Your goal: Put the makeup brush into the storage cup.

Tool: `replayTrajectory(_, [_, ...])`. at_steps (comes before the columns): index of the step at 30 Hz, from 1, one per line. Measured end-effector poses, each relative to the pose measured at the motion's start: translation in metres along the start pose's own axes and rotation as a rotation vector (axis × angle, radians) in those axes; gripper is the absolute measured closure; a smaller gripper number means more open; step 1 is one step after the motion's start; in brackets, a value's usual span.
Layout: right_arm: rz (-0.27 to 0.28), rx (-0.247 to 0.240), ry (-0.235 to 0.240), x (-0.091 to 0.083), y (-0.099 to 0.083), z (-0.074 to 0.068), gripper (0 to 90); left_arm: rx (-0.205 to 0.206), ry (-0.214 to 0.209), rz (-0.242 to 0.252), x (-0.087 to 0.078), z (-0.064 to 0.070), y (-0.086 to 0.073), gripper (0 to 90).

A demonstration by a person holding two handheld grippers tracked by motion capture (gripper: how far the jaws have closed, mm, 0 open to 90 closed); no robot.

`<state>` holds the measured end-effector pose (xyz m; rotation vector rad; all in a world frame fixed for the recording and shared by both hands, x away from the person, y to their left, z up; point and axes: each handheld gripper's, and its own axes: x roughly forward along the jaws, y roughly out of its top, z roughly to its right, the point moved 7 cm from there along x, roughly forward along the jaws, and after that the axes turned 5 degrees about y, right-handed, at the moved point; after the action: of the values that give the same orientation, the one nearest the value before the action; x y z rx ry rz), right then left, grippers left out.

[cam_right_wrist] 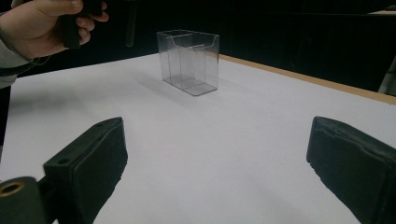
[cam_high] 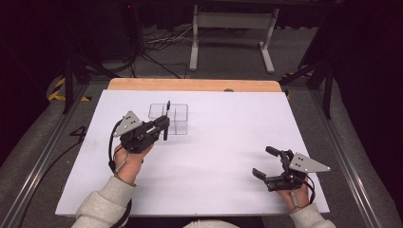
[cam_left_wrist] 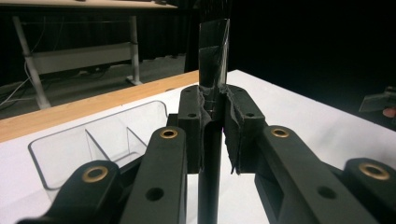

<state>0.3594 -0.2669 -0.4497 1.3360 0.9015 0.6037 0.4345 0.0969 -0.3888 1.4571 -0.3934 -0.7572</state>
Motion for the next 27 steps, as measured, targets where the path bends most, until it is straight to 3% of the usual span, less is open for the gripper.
replayTrajectory(11, [0.002,0.005,0.001,0.000,-0.001,0.000,5.5,0.022,0.009,-0.010,0.015,-0.004,0.012,77.7])
replayTrajectory(24, [0.002,0.007,0.008,-0.001,-0.001,0.000,5.5,-0.008,-0.002,-0.003,0.029,-0.008,0.022,77.7])
replayTrajectory(27, [0.006,0.008,0.011,-0.002,0.000,0.000,5.4,0.008,0.002,0.000,0.033,-0.008,0.024,77.6])
